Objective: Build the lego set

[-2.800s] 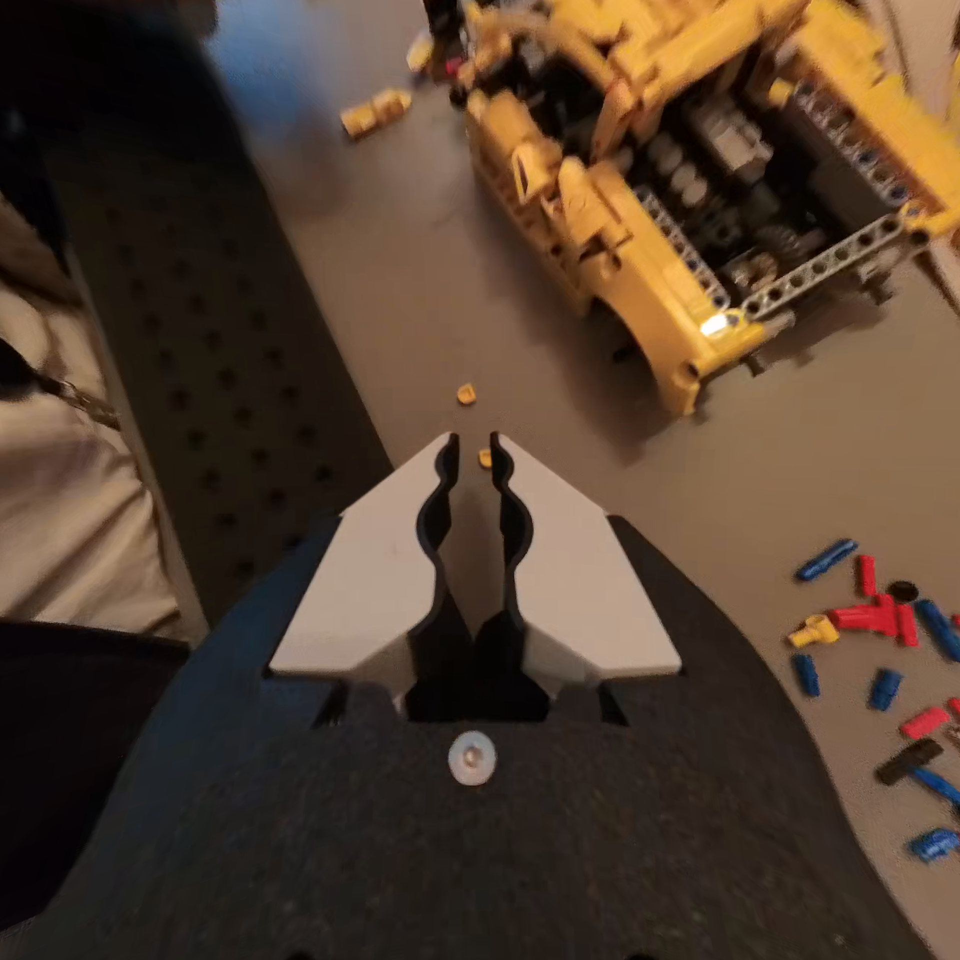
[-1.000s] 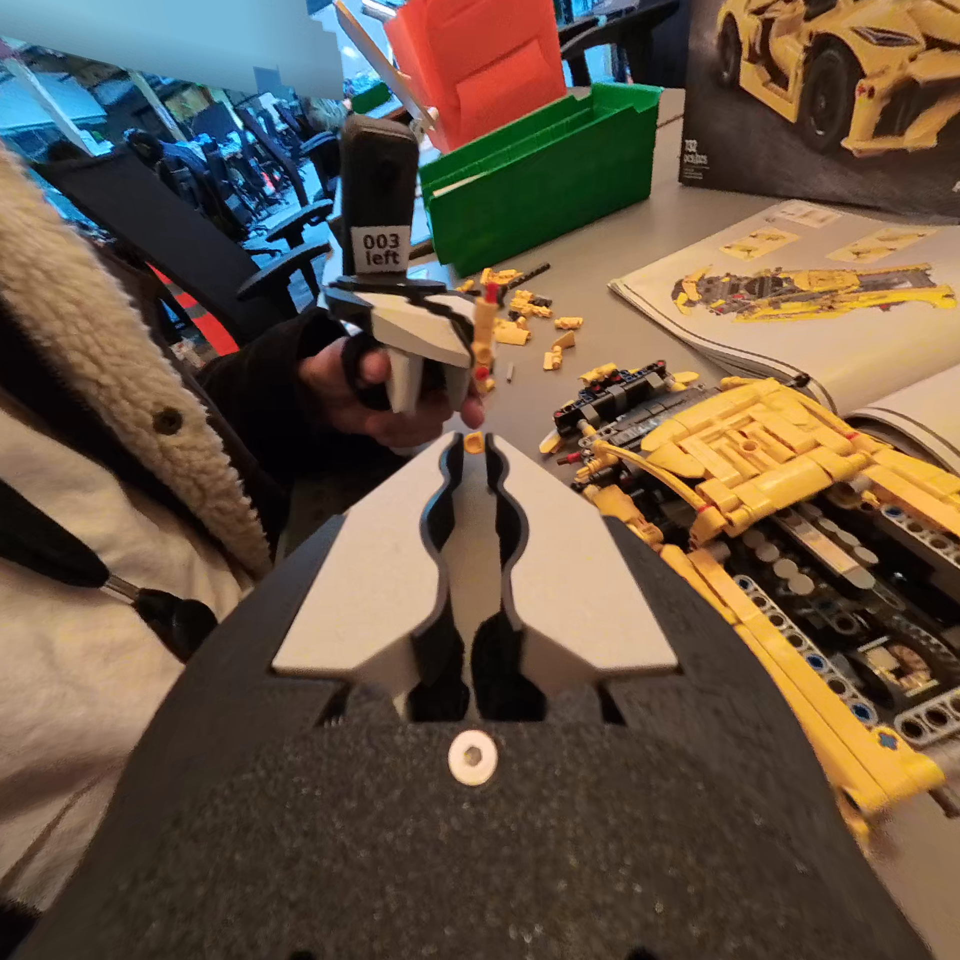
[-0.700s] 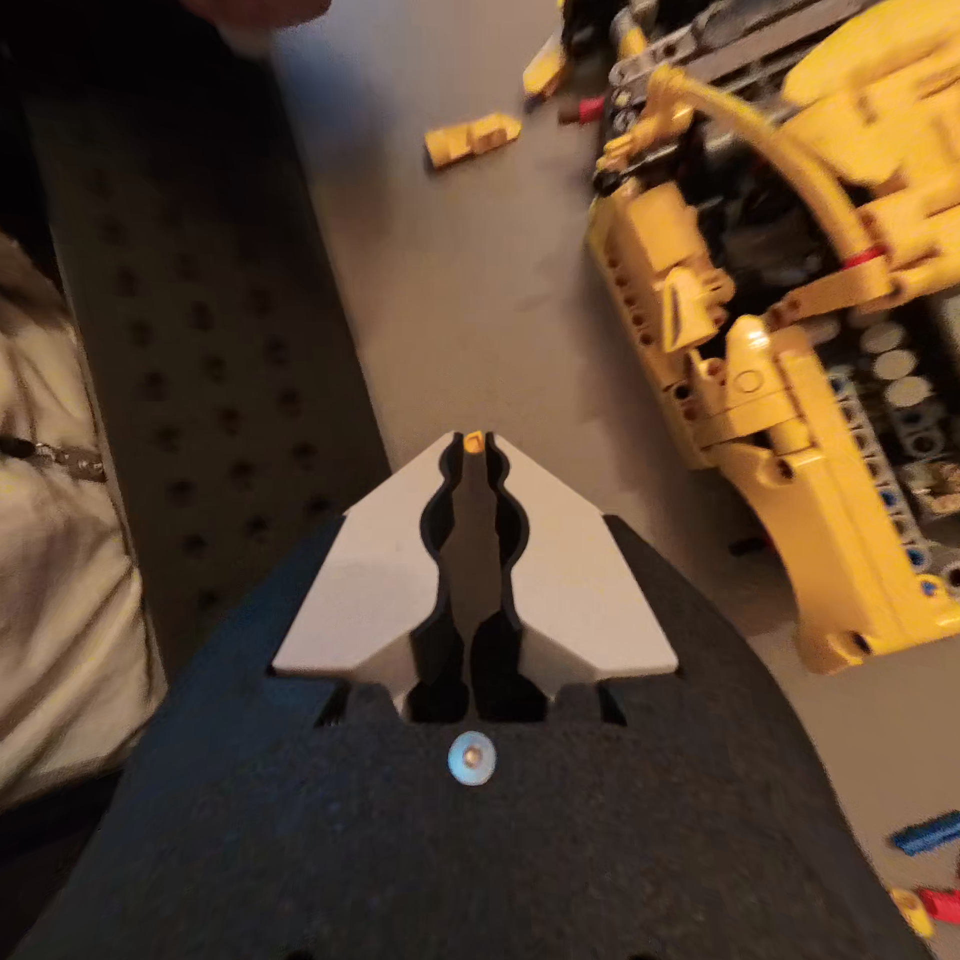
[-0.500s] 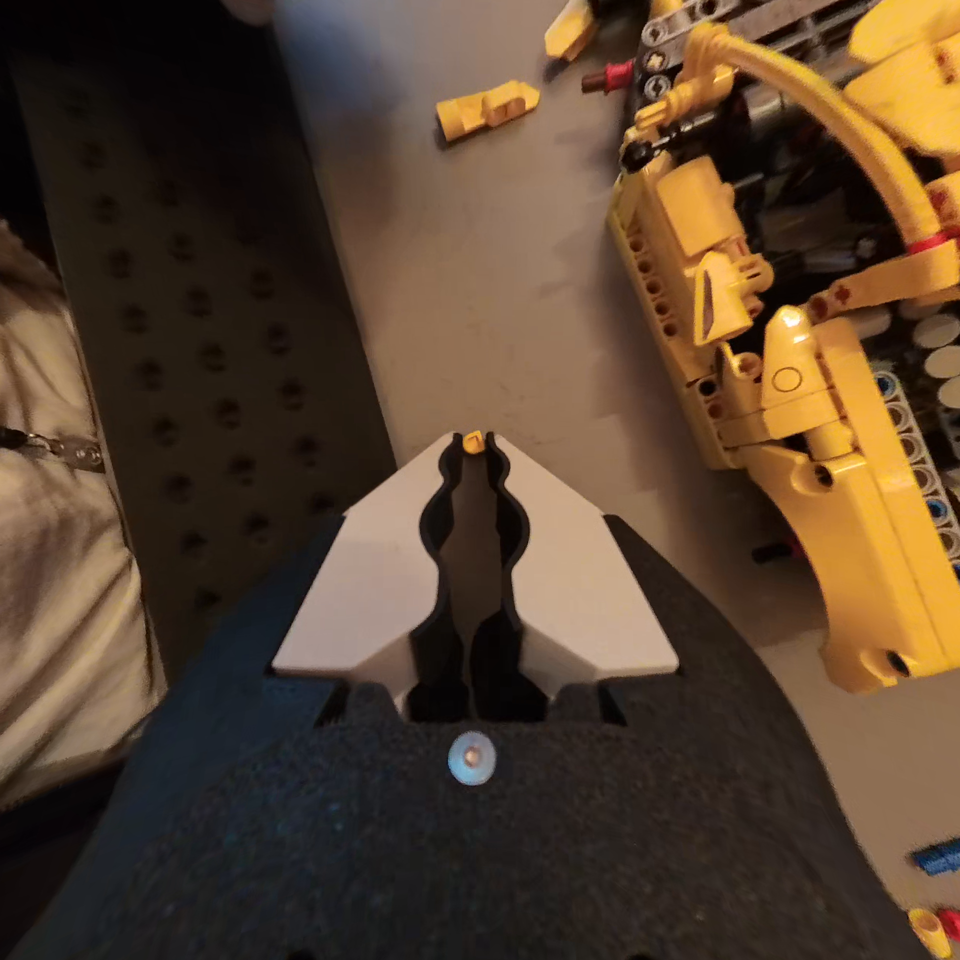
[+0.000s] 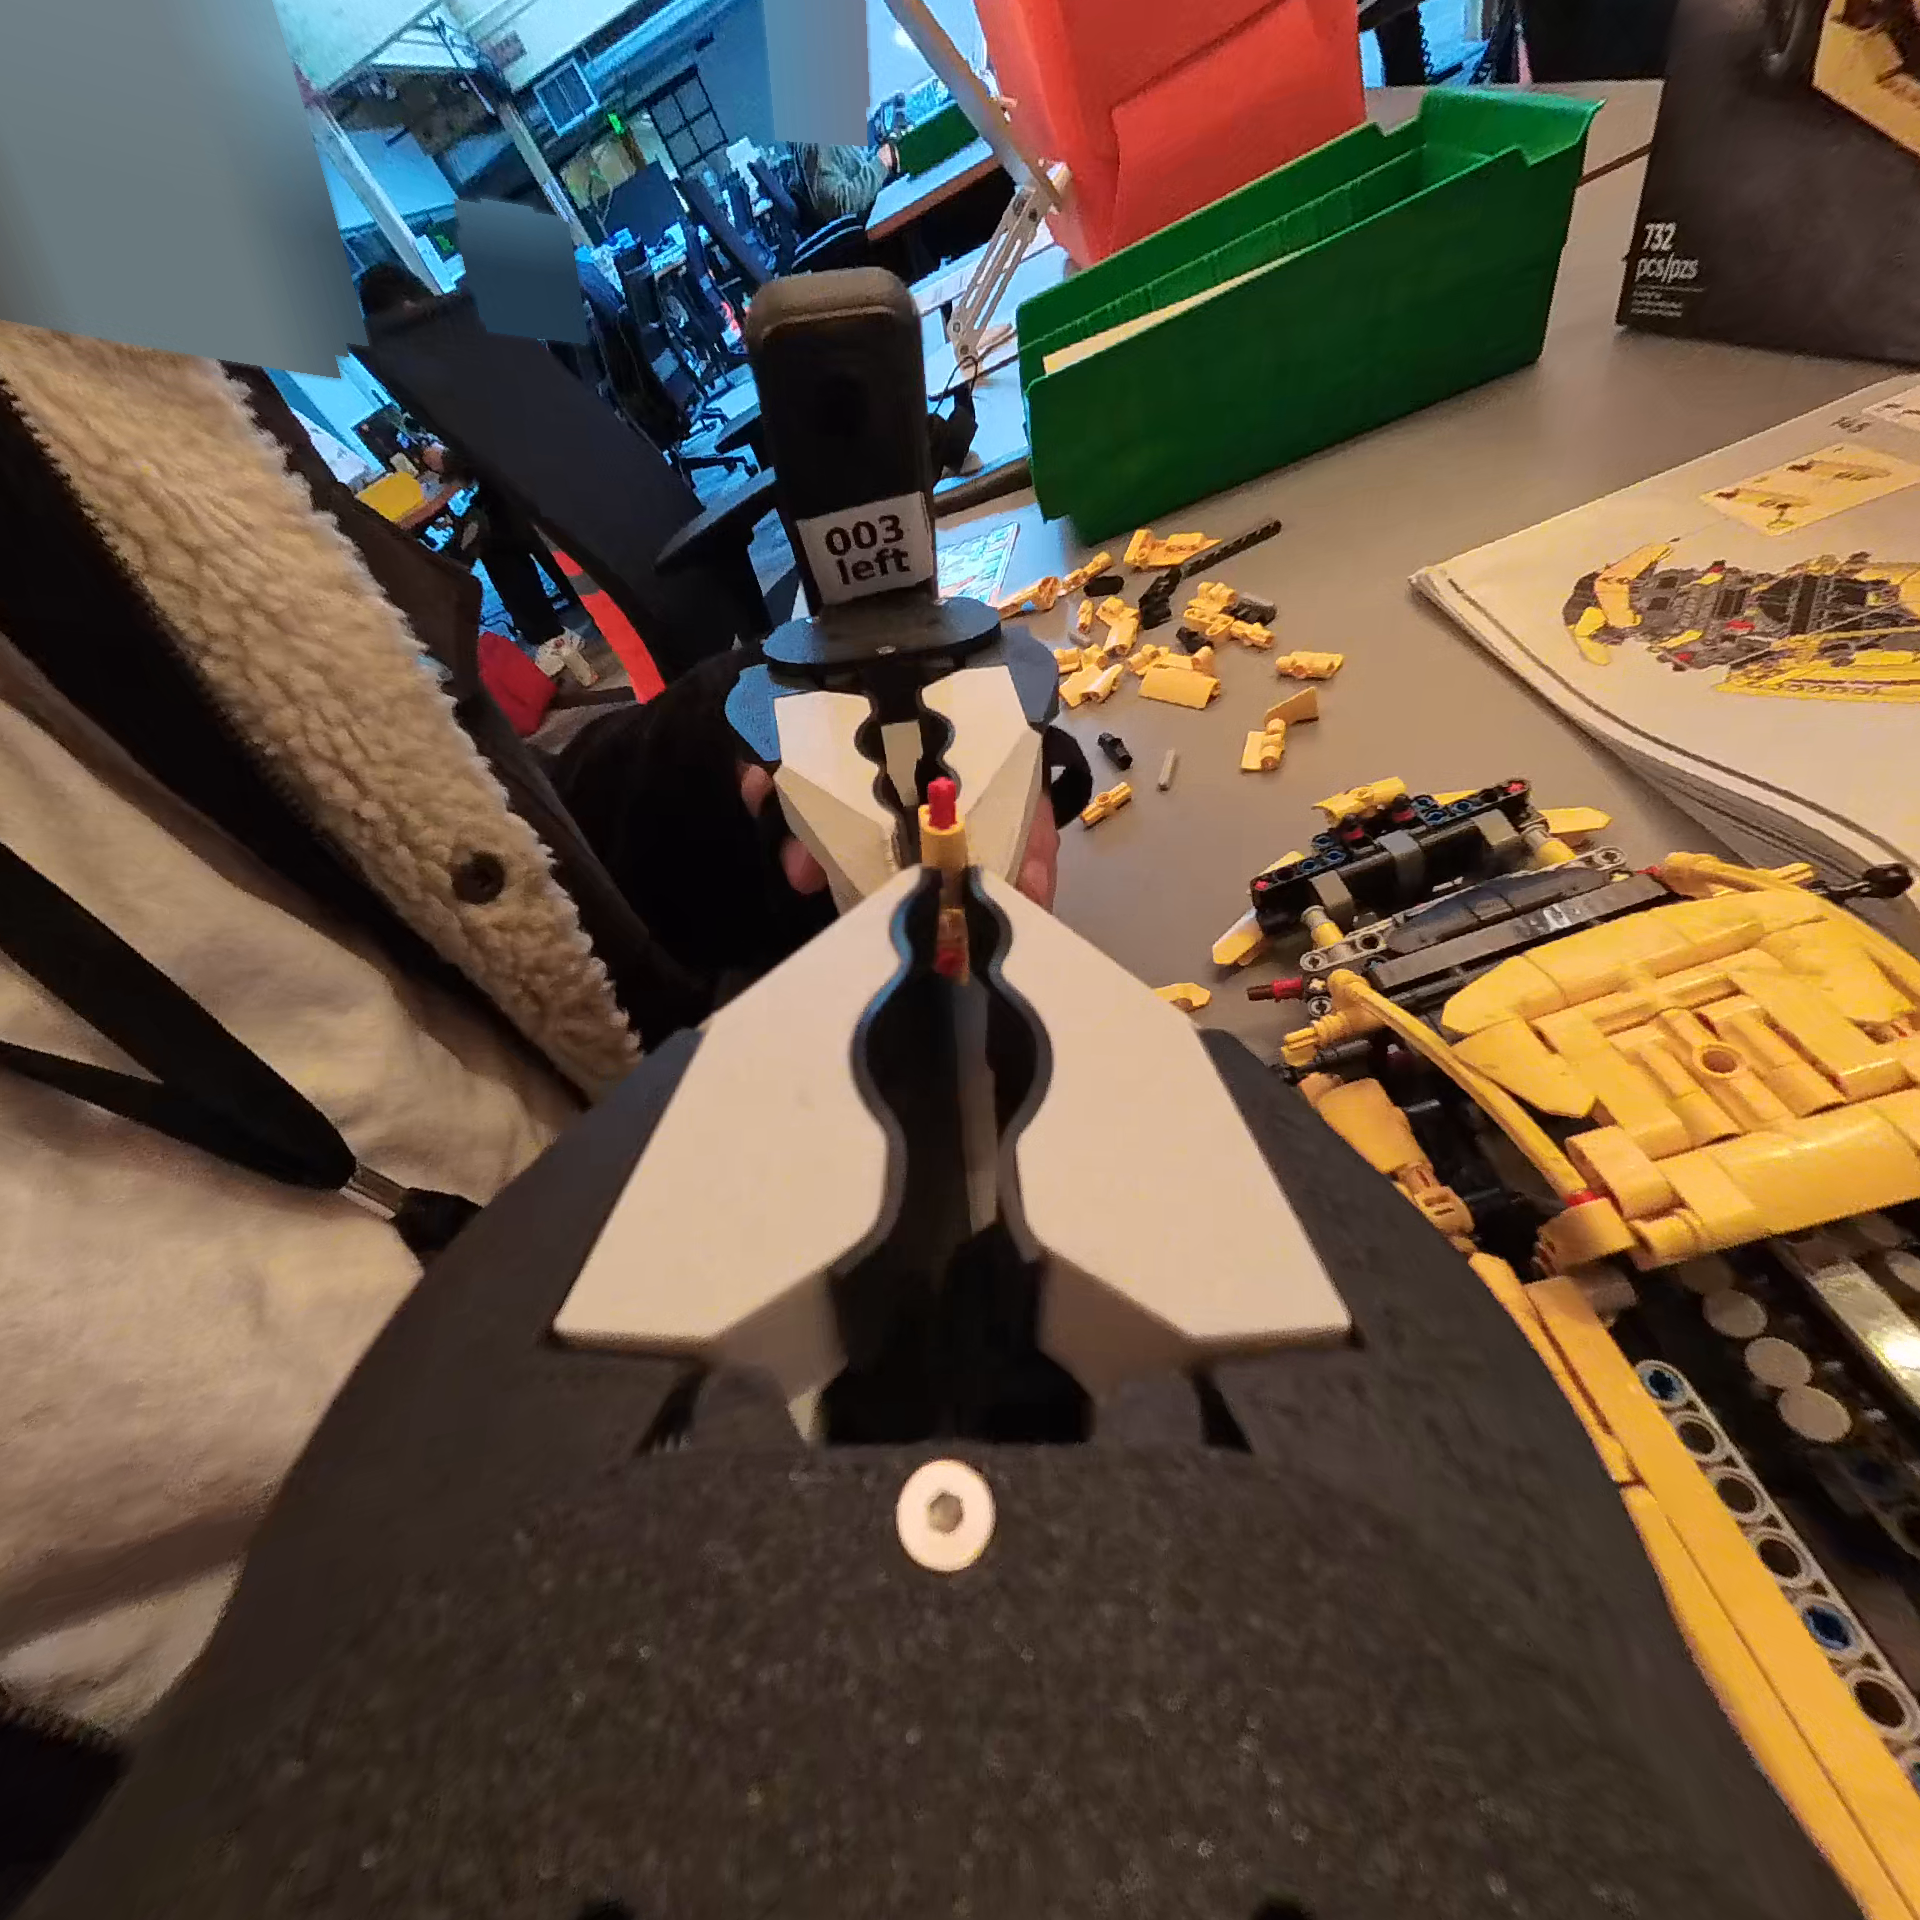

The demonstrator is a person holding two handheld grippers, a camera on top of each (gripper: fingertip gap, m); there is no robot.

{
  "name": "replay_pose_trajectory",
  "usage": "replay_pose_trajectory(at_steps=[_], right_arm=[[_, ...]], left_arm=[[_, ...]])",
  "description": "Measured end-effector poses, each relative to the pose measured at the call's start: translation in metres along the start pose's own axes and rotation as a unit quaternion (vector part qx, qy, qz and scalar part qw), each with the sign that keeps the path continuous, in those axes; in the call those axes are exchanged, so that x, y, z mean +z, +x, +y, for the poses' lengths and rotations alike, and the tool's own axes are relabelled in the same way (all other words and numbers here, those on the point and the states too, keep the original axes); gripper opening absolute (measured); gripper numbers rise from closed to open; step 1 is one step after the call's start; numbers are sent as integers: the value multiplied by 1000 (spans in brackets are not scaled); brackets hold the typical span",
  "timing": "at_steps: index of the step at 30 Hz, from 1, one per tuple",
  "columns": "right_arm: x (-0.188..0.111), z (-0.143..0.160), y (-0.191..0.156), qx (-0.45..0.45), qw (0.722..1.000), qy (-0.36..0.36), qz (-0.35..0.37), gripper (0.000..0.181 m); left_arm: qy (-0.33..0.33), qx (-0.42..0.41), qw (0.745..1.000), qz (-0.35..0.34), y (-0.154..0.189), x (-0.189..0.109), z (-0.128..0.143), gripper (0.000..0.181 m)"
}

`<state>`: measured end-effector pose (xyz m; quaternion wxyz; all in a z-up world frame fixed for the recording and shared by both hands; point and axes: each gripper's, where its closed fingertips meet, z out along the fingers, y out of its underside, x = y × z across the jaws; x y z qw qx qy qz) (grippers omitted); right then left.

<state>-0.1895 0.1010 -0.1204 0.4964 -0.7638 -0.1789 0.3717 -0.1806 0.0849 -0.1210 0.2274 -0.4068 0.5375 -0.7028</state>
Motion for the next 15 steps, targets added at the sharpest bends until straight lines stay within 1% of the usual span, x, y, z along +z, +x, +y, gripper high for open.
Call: replay_pose_trajectory(at_steps=[2, 4, 5, 6, 7, 9, 10, 12, 15], right_arm=[[1, 3, 3, -12, 1000, -22, 14, 2], [1, 16, 19, -41, 993, -90, 65, 2], [0, 25, 25, -60, 985, -138, 83, 2], [1, 36, 27, -76, 974, -193, 87, 2], [1, 51, 30, -91, 957, -258, 93, 2], [-1, 78, 37, -130, 911, -376, 106, 2], [-1, 88, 40, -149, 889, -418, 109, 2], [3, 98, 44, -173, 863, -463, 108, 2], [10, 108, 45, -181, 845, -493, 102, 2]], left_arm=[[-20, -6, 1000, -7, -3, 0, 4, 7], [-73, 5, 995, -67, -24, -8, 16, 15], [-85, 8, 992, -90, -33, -15, 17, 18], [-84, 7, 991, -103, -38, -23, 15, 23], [-80, 5, 990, -113, -43, -32, 12, 23], [-74, 3, 987, -142, -54, -50, 10, 23], [-67, 1, 985, -158, -58, -57, 7, 23], [-33, -6, 985, -172, -63, -65, -4, 21], [10, -9, 982, -186, -67, -73, -18, 18]])
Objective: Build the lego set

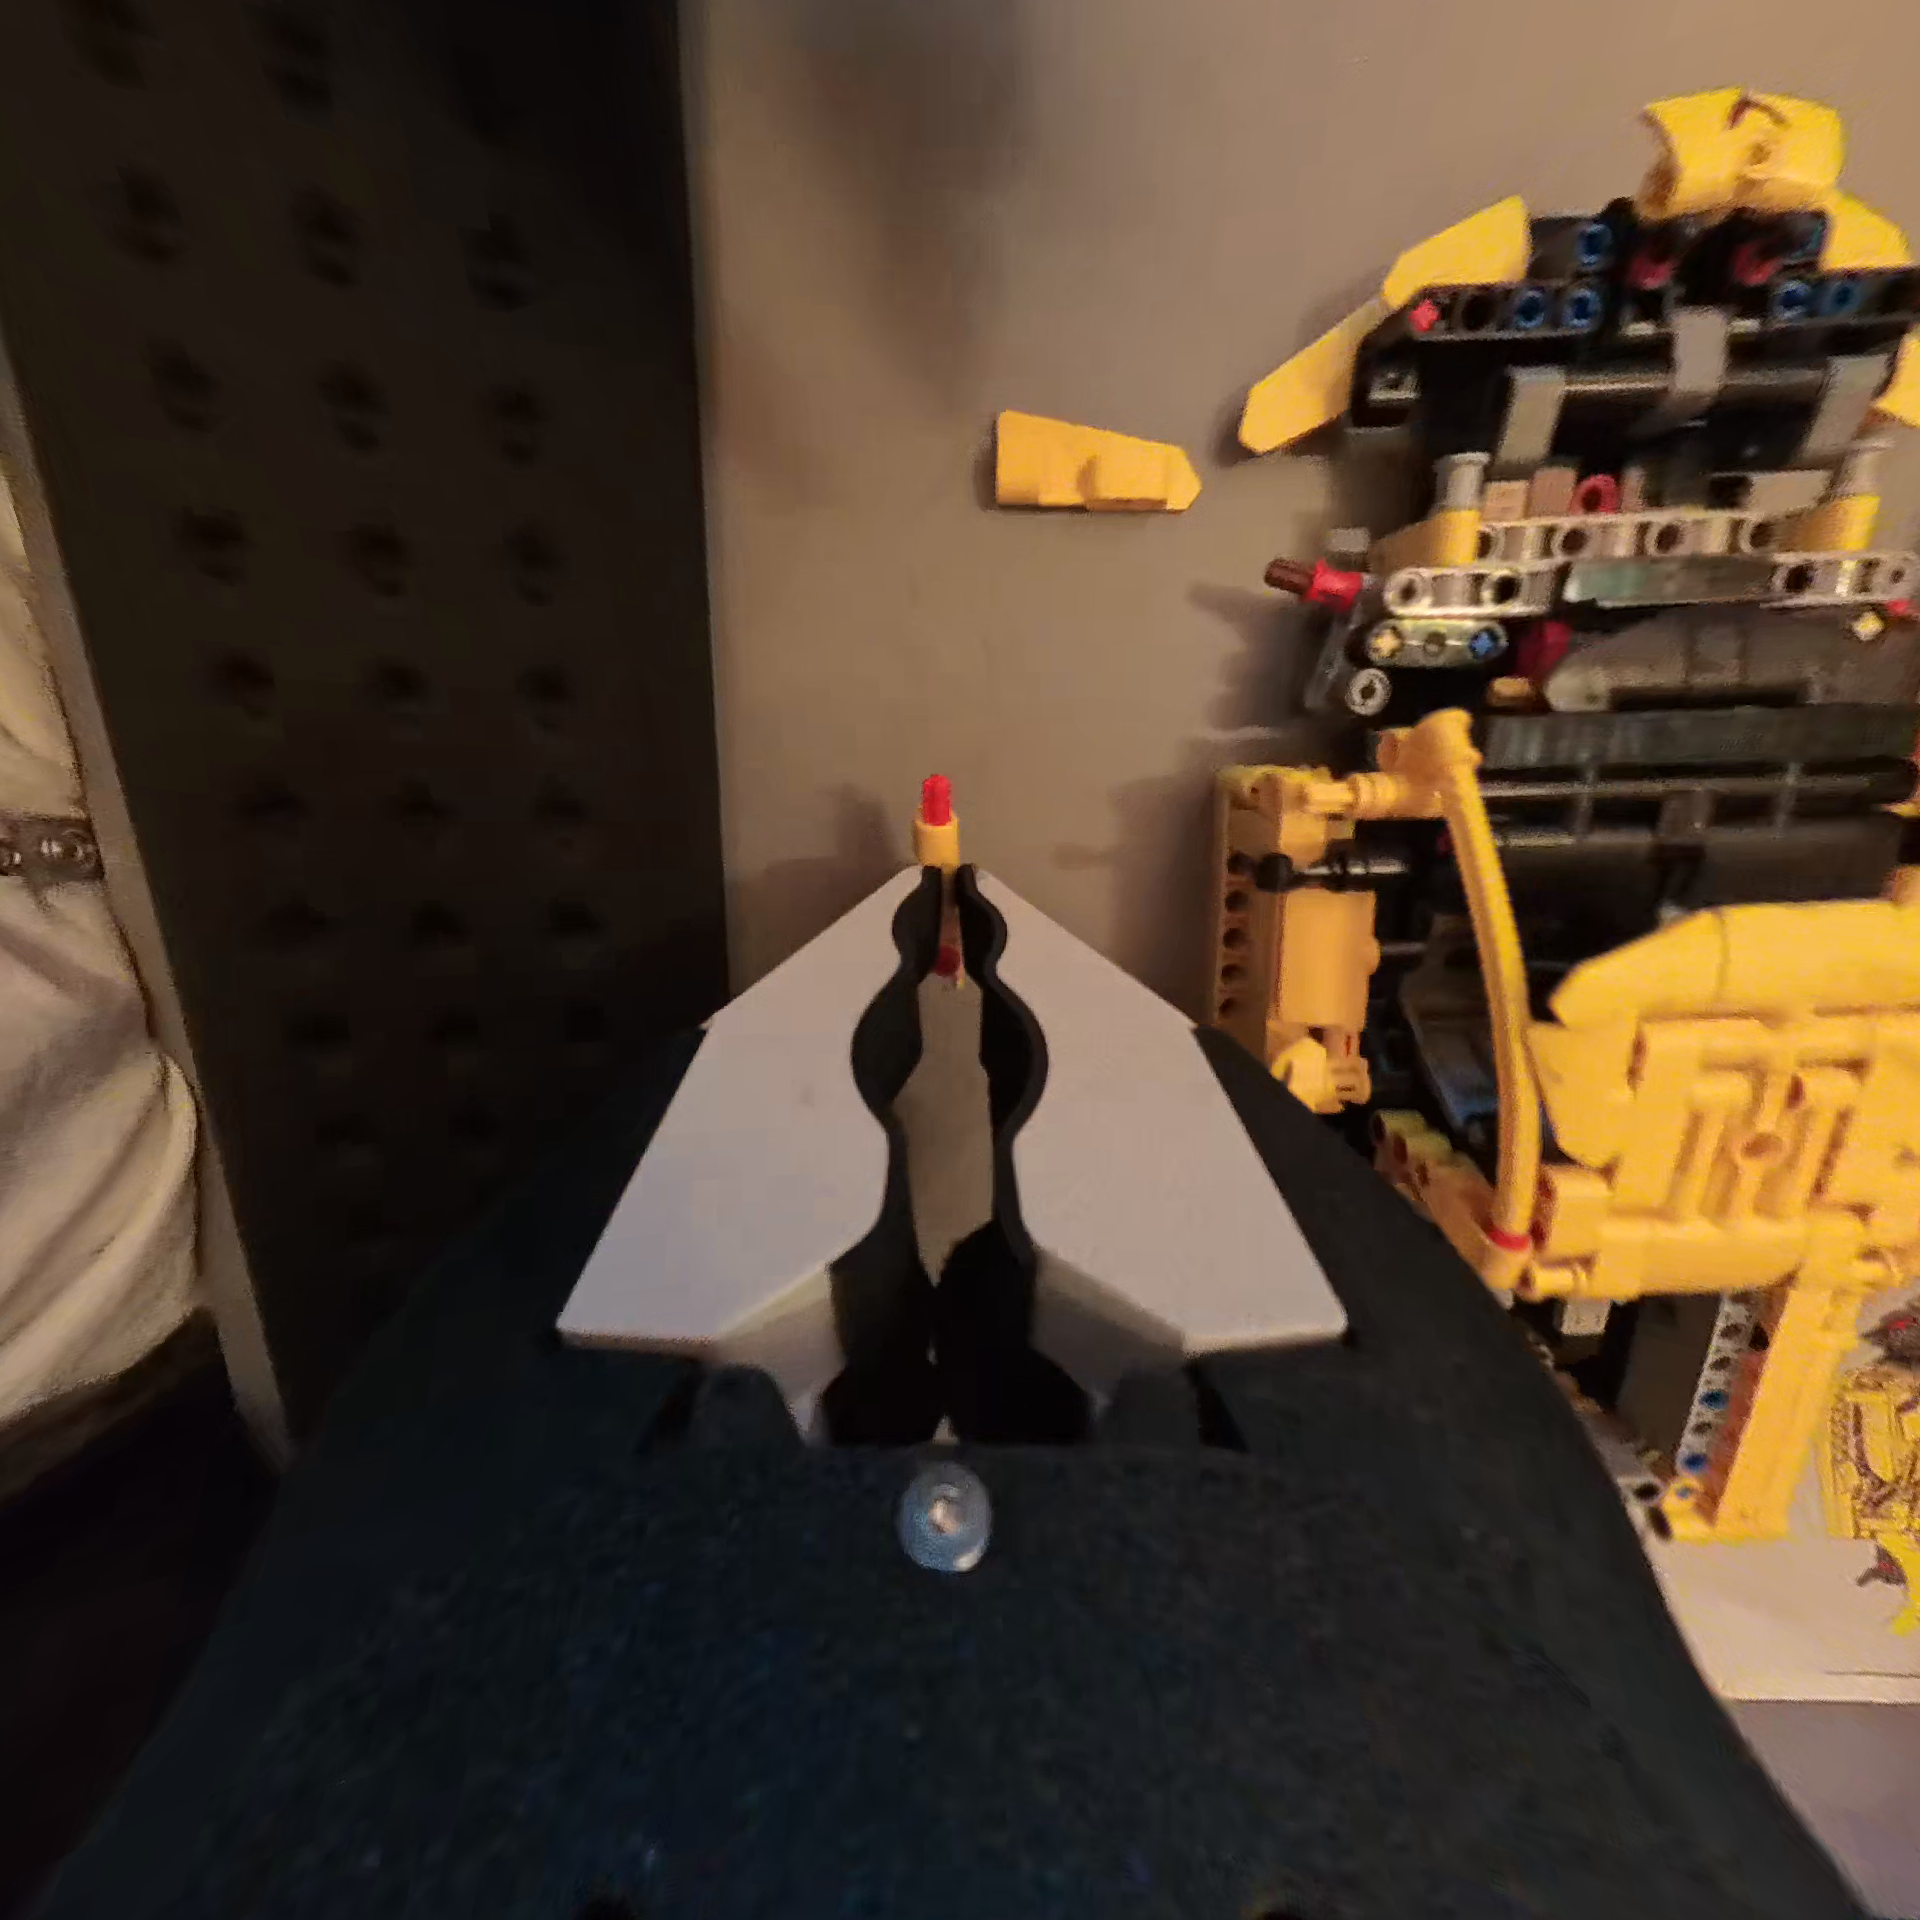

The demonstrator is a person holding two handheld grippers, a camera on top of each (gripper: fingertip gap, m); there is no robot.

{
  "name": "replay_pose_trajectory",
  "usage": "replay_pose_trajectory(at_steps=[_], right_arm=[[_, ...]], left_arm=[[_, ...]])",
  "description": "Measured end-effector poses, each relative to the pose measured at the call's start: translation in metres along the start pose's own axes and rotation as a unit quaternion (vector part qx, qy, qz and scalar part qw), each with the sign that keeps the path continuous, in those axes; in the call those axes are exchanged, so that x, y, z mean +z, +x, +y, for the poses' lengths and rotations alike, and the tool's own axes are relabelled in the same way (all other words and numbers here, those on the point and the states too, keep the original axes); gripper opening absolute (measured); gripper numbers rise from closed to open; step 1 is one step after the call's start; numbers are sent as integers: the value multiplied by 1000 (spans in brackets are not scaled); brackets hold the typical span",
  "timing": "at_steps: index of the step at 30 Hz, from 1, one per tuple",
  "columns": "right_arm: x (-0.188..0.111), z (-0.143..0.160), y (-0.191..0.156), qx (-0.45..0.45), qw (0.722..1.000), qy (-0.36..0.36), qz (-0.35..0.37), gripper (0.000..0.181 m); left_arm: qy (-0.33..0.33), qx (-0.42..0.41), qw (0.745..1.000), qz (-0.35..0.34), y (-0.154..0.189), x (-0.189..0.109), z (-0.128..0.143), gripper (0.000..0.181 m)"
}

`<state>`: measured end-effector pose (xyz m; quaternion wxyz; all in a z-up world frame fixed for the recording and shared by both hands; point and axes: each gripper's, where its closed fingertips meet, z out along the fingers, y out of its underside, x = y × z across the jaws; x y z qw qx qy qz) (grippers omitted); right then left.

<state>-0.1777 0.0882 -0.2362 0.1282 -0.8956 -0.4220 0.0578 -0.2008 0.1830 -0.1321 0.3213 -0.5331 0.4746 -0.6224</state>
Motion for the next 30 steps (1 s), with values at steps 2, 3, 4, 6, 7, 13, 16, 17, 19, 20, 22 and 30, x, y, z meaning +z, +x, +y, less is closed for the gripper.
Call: replay_pose_trajectory(at_steps=[2, 3, 4, 6, 7, 13, 16, 17, 19, 20, 22, 30], right_arm=[[6, 0, -2, -2, 1000, -7, -4, 2], [8, 1, -3, -1, 1000, -12, -7, 2], [10, 2, -3, 1, 1000, -15, -8, 2], [13, 3, -4, 4, 1000, -18, -11, 2], [14, 3, -5, 4, 1000, -19, -11, 2], [18, 5, -6, 6, 1000, -25, -9, 11], [16, 4, -7, 24, 1000, -8, -16, 18], [14, 4, -7, 32, 999, 2, -20, 20], [8, 5, -5, 53, 998, 24, -21, 26], [5, 8, -4, 64, 997, 33, -20, 28], [-2, 21, -7, 85, 995, 45, -23, 28], [-3, 54, -31, 113, 988, 106, -21, 17]], left_arm=[[20, -1, 999, -28, -11, -6, -7, 15], [35, -5, 999, -40, -16, -11, -12, 13], [51, -9, 997, -49, -20, -15, -18, 11], [75, -23, 995, -60, -26, -21, -24, 8], [80, -34, 995, -57, -27, -23, -24, 8], [81, -48, 994, -49, -26, -23, -23, 7], [68, -45, 996, -44, -23, -20, -18, 7], [66, -42, 996, -45, -23, -19, -18, 7], [62, -38, 996, -44, -22, -18, -16, 7], [60, -38, 997, -43, -21, -18, -16, 8], [58, -39, 997, -40, -20, -17, -15, 8], [41, -41, 998, -14, -12, -8, -7, 8]])
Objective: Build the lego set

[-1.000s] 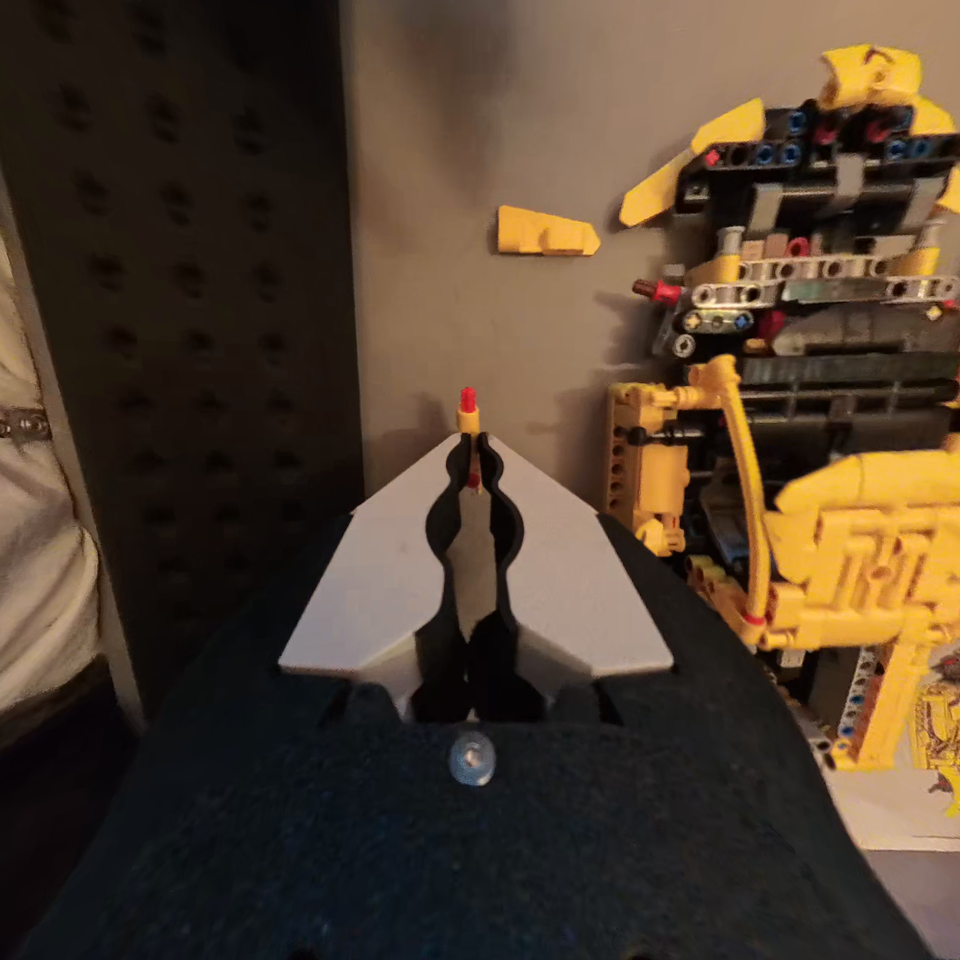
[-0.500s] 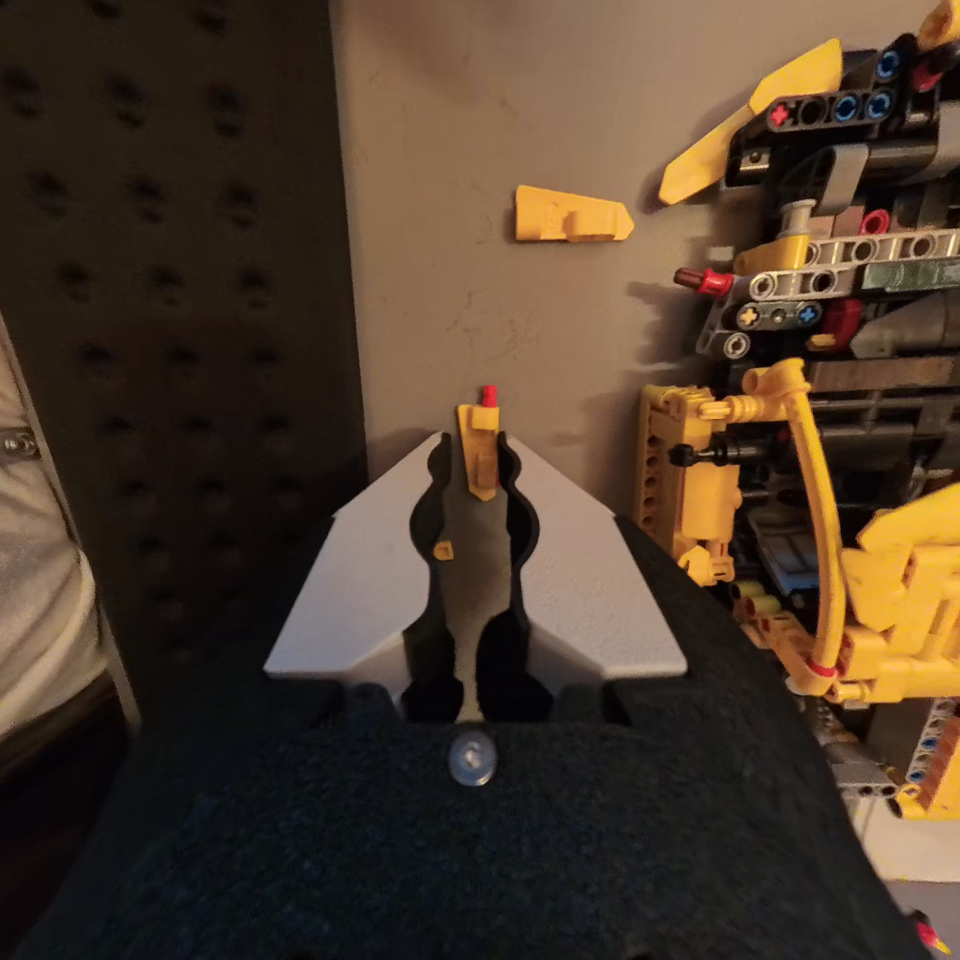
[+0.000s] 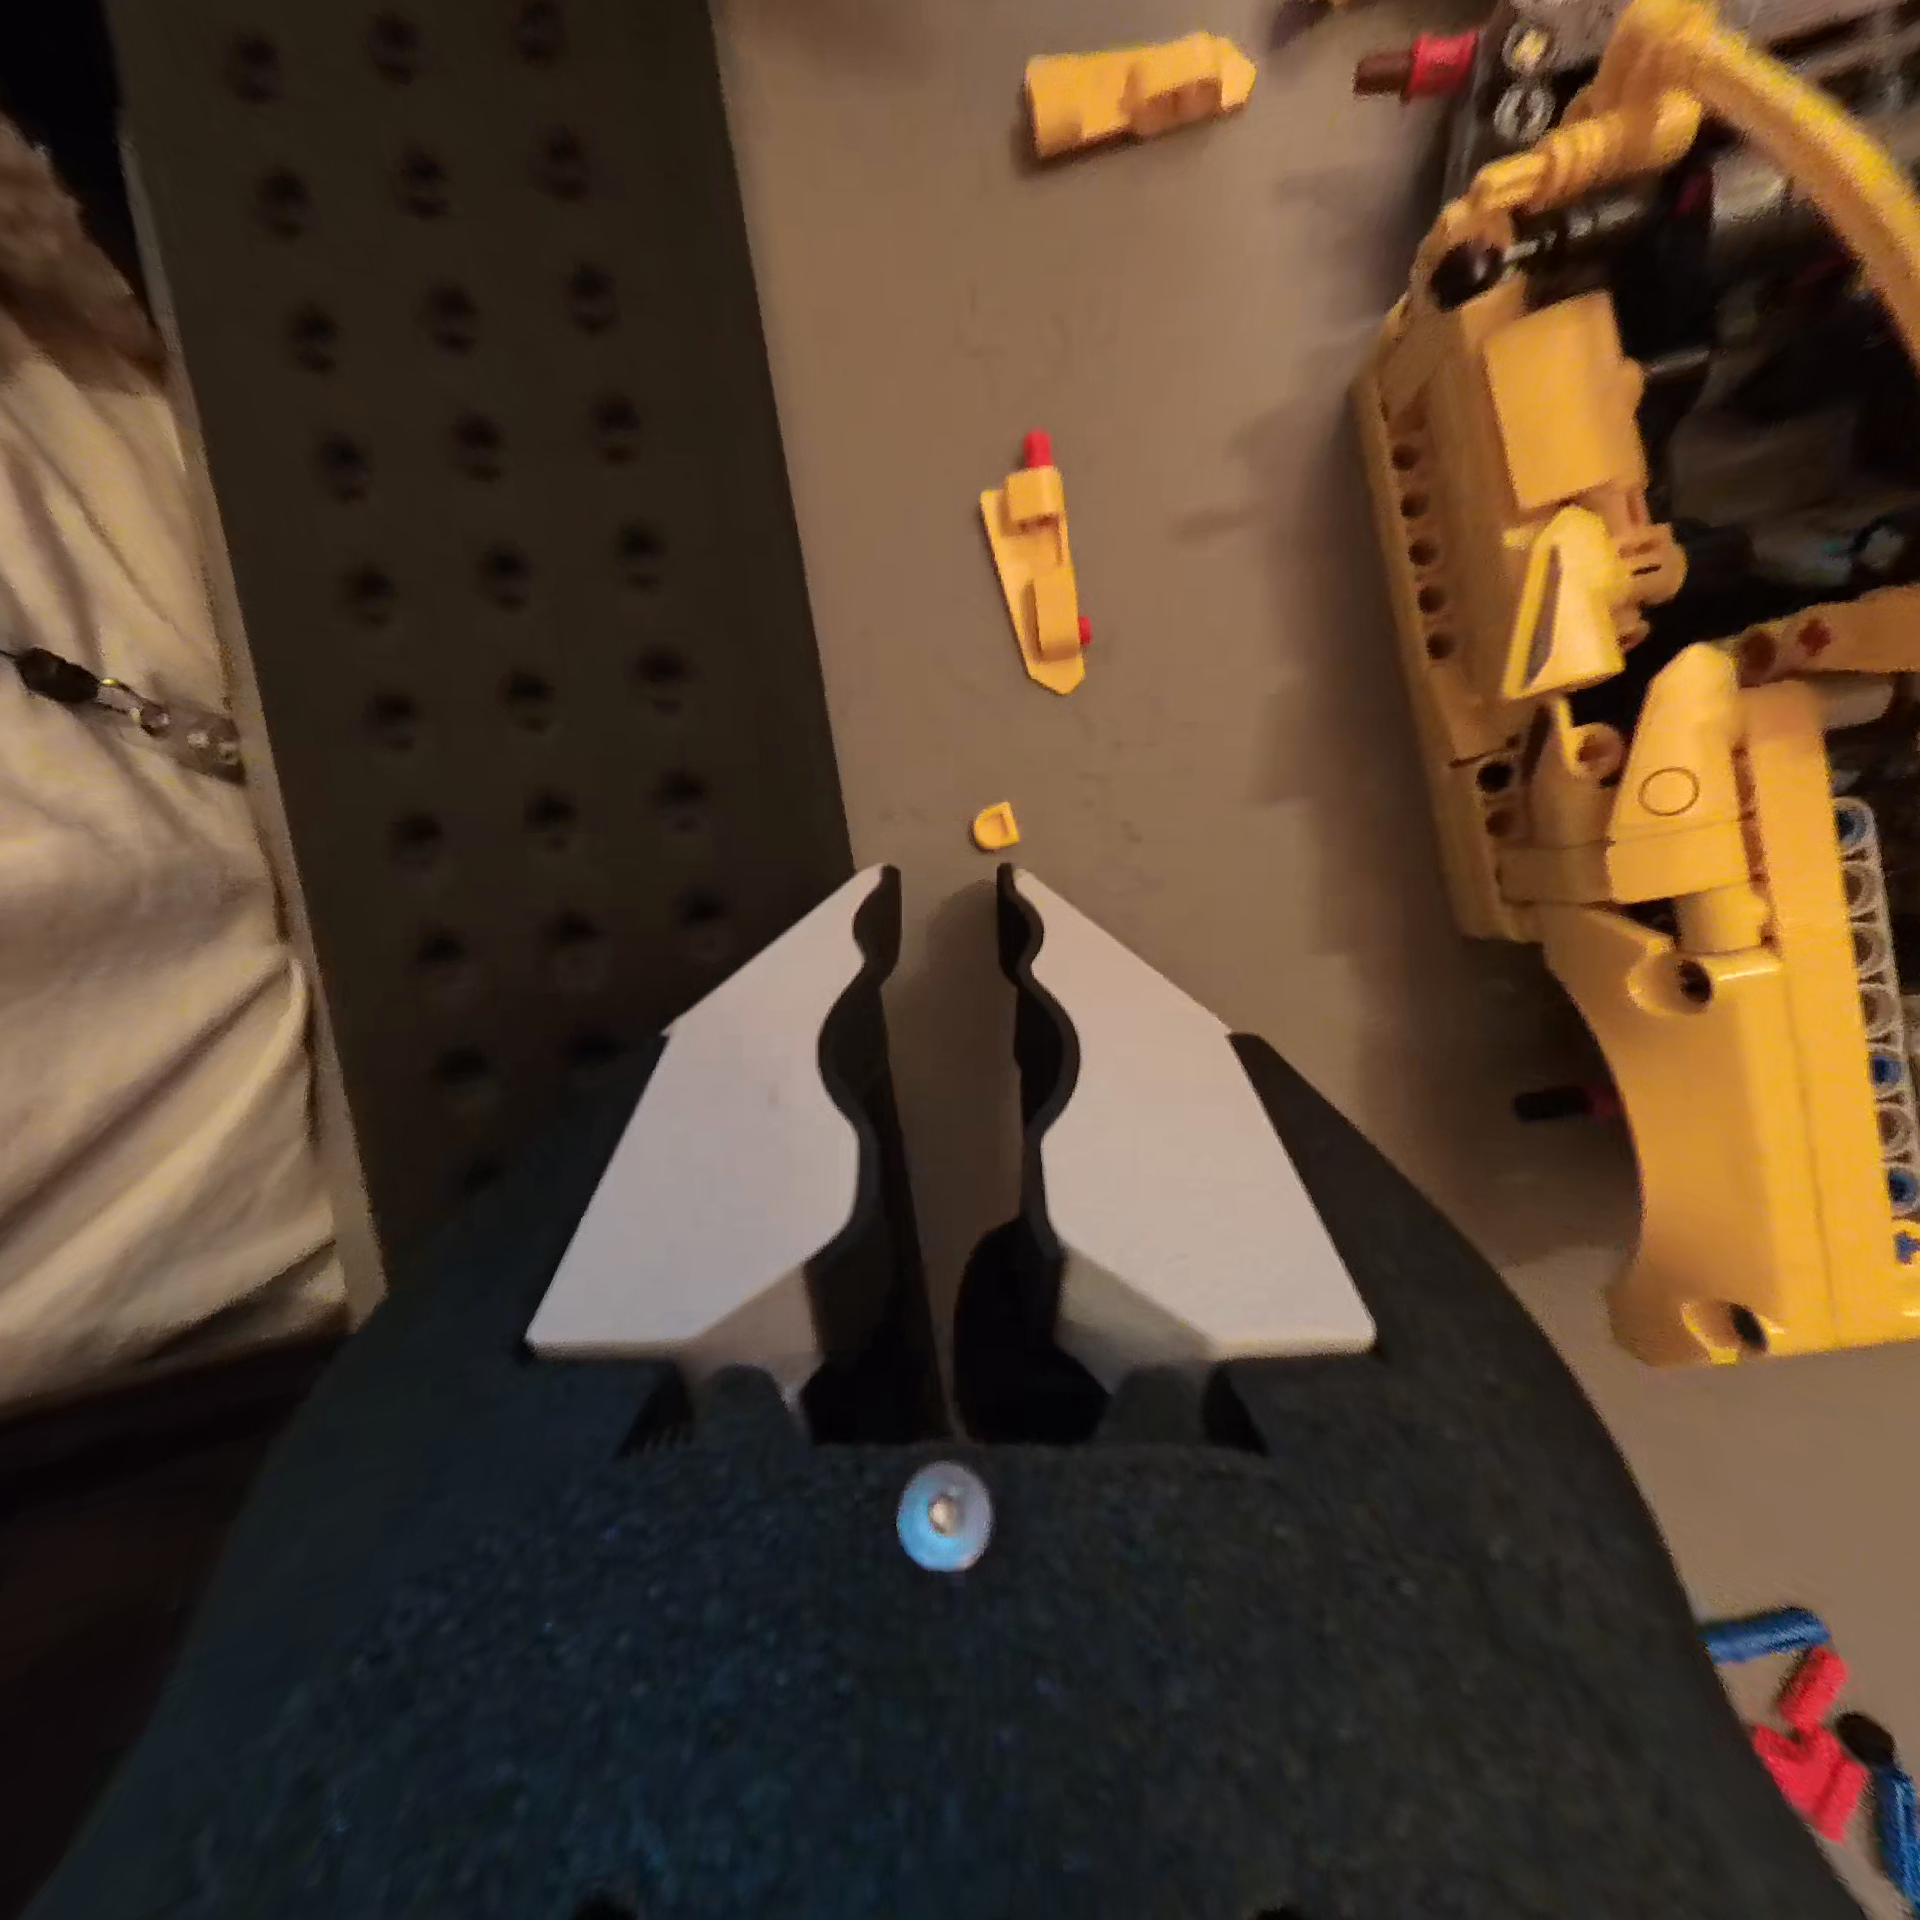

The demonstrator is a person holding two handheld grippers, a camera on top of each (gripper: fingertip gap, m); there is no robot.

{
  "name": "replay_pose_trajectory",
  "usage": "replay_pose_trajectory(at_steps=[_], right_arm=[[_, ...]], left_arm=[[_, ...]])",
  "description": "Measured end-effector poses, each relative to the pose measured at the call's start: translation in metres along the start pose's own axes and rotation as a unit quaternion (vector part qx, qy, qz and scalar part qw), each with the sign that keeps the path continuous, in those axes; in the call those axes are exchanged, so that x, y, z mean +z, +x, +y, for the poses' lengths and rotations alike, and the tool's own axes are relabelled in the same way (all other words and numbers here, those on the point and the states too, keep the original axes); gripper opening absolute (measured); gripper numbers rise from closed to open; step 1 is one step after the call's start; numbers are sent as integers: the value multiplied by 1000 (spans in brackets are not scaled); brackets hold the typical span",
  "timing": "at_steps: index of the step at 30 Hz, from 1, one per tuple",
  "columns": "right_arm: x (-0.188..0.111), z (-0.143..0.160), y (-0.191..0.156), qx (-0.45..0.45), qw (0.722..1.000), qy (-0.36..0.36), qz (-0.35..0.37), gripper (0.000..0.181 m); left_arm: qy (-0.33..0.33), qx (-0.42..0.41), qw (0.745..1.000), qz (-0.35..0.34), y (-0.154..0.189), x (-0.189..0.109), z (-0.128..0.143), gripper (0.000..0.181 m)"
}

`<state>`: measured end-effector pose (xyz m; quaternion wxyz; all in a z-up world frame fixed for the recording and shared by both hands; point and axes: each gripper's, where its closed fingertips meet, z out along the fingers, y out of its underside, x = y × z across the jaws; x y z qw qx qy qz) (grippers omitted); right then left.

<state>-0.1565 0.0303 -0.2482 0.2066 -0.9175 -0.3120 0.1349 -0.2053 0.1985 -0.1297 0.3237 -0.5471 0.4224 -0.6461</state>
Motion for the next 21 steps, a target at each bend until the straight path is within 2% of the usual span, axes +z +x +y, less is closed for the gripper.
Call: replay_pose_trajectory(at_steps=[4, 11, 13, 16, 19, 21], right_arm=[[3, -1, 9, -43, 997, 22, 56, 15], [8, -6, 7, -45, 998, 34, 30, 14], [8, -7, 10, -53, 997, 33, 46, 8], [8, -9, 11, -71, 995, 30, 59, 7], [-6, -40, 10, -89, 987, 109, 82, 7], [-29, -75, 9, -88, 971, 203, 96, 7]], left_arm=[[-14, 29, 999, 2, 5, 4, 6, 8], [-58, 44, 995, 66, 31, 15, 29, 10], [-78, 39, 993, 79, 36, 17, 37, 13], [-88, 41, 992, 87, 39, 18, 40, 14], [-68, 12, 992, 104, 48, 20, 30, 14], [-42, -51, 986, 156, 64, 20, 19, 14]])
